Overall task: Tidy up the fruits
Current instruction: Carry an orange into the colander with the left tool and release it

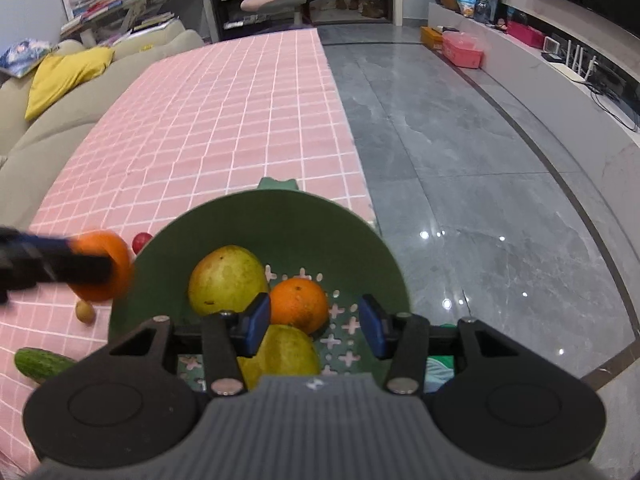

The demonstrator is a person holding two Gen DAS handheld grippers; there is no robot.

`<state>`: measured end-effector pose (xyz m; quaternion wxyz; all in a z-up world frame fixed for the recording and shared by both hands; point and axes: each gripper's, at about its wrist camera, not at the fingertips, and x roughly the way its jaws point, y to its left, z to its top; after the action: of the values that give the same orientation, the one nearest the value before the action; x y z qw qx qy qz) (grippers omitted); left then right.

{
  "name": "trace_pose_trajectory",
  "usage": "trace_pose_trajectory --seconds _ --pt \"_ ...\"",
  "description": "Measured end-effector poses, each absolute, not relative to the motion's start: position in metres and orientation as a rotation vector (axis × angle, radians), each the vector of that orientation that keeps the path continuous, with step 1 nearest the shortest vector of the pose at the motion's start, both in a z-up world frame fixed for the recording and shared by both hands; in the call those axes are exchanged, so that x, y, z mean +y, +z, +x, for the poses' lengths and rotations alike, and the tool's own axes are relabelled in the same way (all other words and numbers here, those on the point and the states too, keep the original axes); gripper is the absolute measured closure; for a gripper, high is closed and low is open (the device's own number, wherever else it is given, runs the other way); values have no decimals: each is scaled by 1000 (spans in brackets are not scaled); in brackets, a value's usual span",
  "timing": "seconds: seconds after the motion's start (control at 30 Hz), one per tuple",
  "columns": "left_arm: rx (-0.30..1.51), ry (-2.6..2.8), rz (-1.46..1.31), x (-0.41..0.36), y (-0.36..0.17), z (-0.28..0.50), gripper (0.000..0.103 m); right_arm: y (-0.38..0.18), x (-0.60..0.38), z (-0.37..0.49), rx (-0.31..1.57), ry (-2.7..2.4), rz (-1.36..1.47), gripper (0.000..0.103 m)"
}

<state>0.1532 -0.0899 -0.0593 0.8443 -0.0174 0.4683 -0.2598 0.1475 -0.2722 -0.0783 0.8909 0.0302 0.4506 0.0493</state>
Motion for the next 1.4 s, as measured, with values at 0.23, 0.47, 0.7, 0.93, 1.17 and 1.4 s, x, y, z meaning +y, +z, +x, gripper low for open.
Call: trace_pose_trajectory --seconds 0.23,0.47,0.7,0.93,1.17,1.4 --pt "1044 -557 155 -129 -81 150 53 -76 -276 138 894 114 88 57" --pt "1078 -543 264 -138 -95 146 53 -83 -283 143 921 109 137 57" --pt "1092 -548 281 -145 -101 146 52 -84 -283 144 932 110 140 56" --pt "1079 -577 305 -148 -103 140 45 -83 -285 143 933 101 143 52" --pt "1052 -566 238 -134 -90 139 38 -82 -281 141 924 102 118 52" --pt "963 -523 123 -101 -57 130 38 -70 -273 132 848 127 86 50"
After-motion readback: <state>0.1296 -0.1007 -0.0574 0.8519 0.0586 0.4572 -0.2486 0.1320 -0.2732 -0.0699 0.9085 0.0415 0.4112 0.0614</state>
